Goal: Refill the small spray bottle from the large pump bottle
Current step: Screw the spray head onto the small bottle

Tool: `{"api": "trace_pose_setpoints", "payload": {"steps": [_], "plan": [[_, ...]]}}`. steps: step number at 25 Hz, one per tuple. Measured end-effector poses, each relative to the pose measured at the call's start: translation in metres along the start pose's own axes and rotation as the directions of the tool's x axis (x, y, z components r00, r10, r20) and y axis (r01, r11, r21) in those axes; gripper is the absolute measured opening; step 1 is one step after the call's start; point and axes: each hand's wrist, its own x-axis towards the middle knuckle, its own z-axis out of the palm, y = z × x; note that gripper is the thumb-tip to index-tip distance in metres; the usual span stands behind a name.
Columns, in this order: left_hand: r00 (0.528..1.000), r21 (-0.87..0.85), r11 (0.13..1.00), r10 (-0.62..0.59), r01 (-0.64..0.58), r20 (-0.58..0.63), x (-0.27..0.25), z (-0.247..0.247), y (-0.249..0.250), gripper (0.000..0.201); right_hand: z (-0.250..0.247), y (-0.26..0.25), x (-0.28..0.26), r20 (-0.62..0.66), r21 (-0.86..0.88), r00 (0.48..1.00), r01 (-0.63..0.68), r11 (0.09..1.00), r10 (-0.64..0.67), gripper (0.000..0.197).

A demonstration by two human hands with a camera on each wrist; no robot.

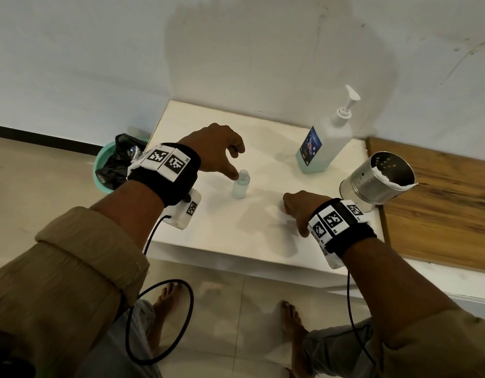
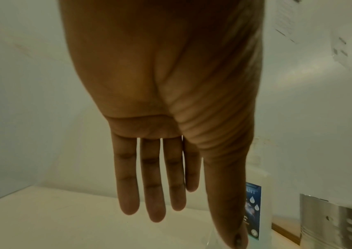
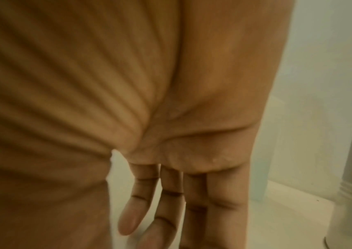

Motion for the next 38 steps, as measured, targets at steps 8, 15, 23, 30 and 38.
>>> {"api": "trace_pose_setpoints", "payload": {"steps": [8,15,23,30,38], "plan": [[1.000,-0.001,1.000,-0.013,0.013,-0.009,0.001,0.000,-0.003,0.050,-0.024,0.012,0.002,-0.135,0.263,0.990,0.074,0.962,-0.039,0.043],[0.999,0.013,0.999,-0.038,0.038,0.028,0.002,0.002,-0.006,0.050,-0.044,0.015,-0.013,-0.375,0.502,0.926,0.246,0.829,-0.047,0.046],[0.996,0.023,0.999,-0.043,0.041,0.078,0.004,0.006,-0.007,0.057,-0.069,0.021,-0.027,-0.438,0.521,0.897,0.311,0.795,-0.064,0.040],[0.995,0.021,1.000,-0.002,0.000,0.100,0.006,0.011,-0.002,0.055,-0.084,0.030,-0.046,-0.473,0.489,0.870,0.387,0.782,-0.135,0.030],[0.995,0.006,1.000,0.022,-0.023,0.096,0.007,0.013,0.003,0.051,-0.086,0.020,-0.048,-0.450,0.436,0.878,0.375,0.818,-0.163,0.027]]}}
